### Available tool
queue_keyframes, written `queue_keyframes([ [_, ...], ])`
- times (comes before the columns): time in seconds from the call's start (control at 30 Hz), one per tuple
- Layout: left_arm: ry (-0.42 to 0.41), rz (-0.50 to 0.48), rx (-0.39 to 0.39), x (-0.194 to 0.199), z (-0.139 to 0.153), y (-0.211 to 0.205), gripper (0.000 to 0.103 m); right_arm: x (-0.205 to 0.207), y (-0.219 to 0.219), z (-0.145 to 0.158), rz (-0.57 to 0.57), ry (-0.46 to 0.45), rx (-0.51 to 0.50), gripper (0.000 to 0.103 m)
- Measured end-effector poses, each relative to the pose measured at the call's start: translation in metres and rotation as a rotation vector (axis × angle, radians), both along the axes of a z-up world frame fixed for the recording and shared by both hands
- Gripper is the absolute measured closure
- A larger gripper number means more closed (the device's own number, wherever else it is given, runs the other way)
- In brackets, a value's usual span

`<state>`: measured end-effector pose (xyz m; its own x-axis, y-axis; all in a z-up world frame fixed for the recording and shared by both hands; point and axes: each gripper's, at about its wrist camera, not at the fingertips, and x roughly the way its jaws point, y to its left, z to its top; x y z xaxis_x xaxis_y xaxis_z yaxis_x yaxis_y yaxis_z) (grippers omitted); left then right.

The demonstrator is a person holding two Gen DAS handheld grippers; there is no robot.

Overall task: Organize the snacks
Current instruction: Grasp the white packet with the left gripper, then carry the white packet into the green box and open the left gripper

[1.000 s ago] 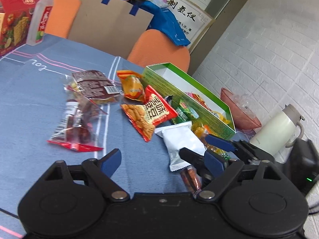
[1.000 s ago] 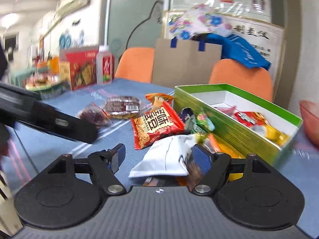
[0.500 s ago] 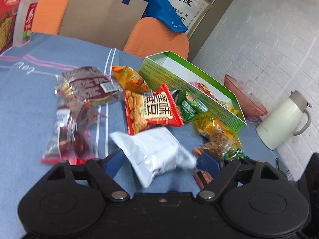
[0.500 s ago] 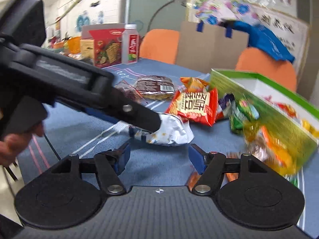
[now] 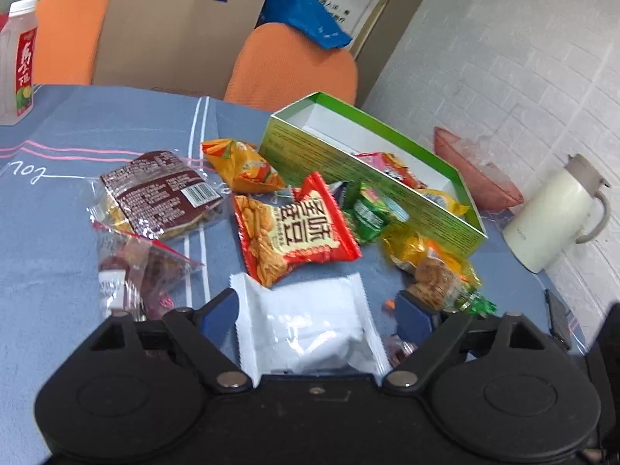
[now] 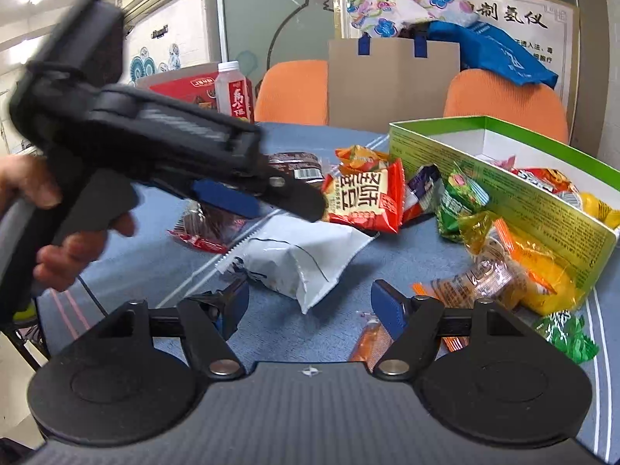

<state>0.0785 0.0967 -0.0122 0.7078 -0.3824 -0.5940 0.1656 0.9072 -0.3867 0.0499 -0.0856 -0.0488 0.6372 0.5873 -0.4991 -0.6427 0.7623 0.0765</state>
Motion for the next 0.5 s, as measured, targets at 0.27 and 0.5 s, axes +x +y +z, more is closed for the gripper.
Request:
queue_keyframes([
  [0.27,0.09,0.033,-0.113,0.013,-0.023,0.011,0.0,0.008,0.003,0.0,0.011,0.015,0.017,0.0],
  [0.5,0.086,0.014,-0.129,0.01,-0.027,0.008,0.01,0.027,0.007,-0.006,0.011,0.075,0.034,0.025],
])
